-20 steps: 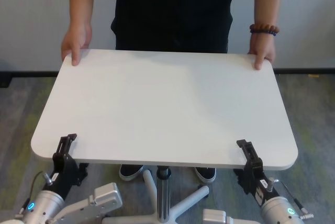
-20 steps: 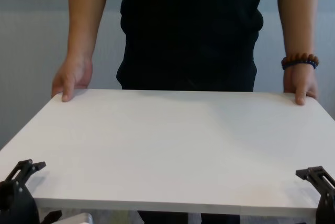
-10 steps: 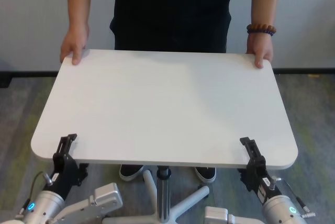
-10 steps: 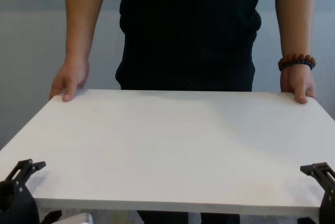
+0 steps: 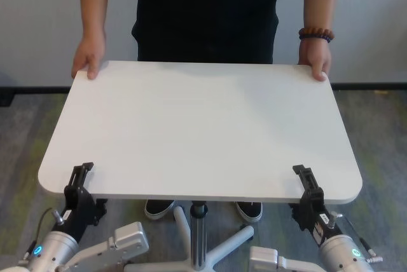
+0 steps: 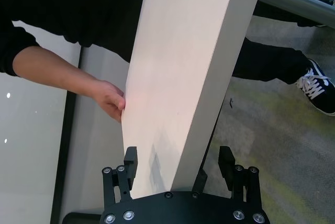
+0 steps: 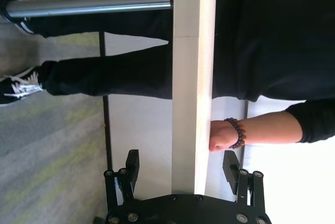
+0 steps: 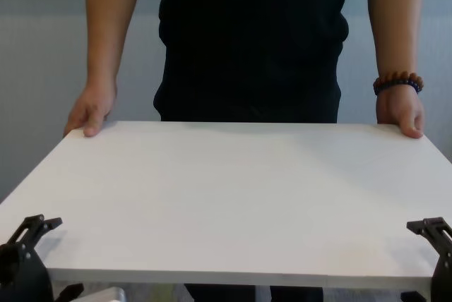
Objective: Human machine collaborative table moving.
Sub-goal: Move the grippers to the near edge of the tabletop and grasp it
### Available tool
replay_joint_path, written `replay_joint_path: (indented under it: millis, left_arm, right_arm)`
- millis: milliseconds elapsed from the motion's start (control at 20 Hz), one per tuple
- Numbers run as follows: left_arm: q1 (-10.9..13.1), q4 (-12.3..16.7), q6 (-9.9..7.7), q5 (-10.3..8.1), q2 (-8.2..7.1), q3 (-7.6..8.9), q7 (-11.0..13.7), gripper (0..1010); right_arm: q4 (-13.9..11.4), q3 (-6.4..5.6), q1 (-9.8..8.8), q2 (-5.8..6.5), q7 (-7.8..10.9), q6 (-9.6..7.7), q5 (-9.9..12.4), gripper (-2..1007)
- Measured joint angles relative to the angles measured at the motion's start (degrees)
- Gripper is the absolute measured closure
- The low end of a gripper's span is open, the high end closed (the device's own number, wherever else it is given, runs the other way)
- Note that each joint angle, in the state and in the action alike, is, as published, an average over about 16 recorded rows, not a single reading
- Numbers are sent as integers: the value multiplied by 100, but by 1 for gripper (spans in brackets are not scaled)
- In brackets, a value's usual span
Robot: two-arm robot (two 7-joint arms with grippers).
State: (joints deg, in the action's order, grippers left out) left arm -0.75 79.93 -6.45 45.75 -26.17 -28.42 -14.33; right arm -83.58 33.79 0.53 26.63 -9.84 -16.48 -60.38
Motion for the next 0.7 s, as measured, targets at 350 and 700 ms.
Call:
replay_joint_path:
  millis: [350, 700]
  left_arm:
    - [0, 0, 0, 0, 0, 0, 0, 7]
    - [0, 0, 0, 0, 0, 0, 0, 7]
  right_arm:
    - [30, -78, -26, -42, -31, 111, 92, 4]
    - [27, -78, -30, -38, -16, 117, 104, 4]
